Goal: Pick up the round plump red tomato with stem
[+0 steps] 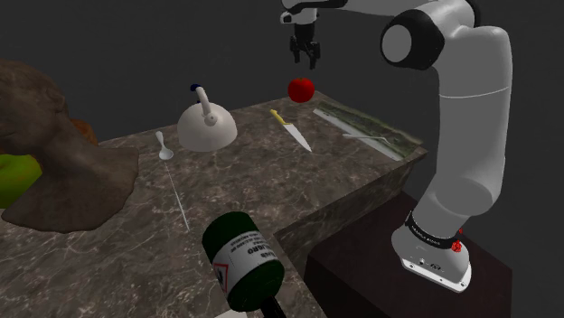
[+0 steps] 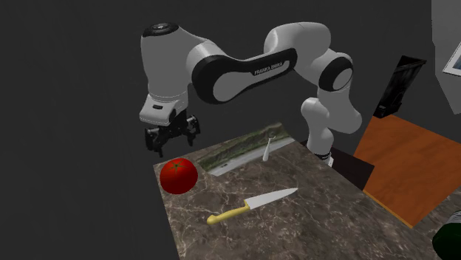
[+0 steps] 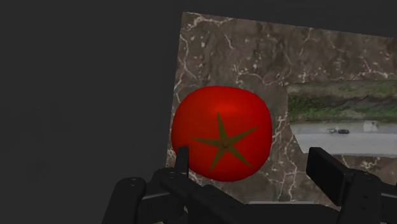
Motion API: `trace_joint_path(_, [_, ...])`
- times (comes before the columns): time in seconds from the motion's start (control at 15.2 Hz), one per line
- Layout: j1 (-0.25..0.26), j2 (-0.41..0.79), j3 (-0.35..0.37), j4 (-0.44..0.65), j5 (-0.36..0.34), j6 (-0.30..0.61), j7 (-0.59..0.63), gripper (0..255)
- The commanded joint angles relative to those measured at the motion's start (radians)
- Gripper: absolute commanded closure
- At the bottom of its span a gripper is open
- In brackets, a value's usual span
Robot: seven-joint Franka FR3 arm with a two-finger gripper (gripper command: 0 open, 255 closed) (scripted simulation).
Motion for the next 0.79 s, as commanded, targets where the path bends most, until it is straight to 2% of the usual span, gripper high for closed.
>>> trace_joint_path(0.0, [-0.008, 0.032, 0.008, 0.031, 0.009, 0.006, -0.027, 0])
trace_joint_path(0.53, [0.003, 0.017, 0.009, -0.082, 0.003, 0.102, -0.018, 0])
trace_joint_path(0.59, [0.004, 0.016, 0.009, -0.084, 0.003, 0.103, -0.018, 255])
trace_joint_path(0.73, [0.004, 0.016, 0.009, -0.084, 0.003, 0.104, -0.017, 255])
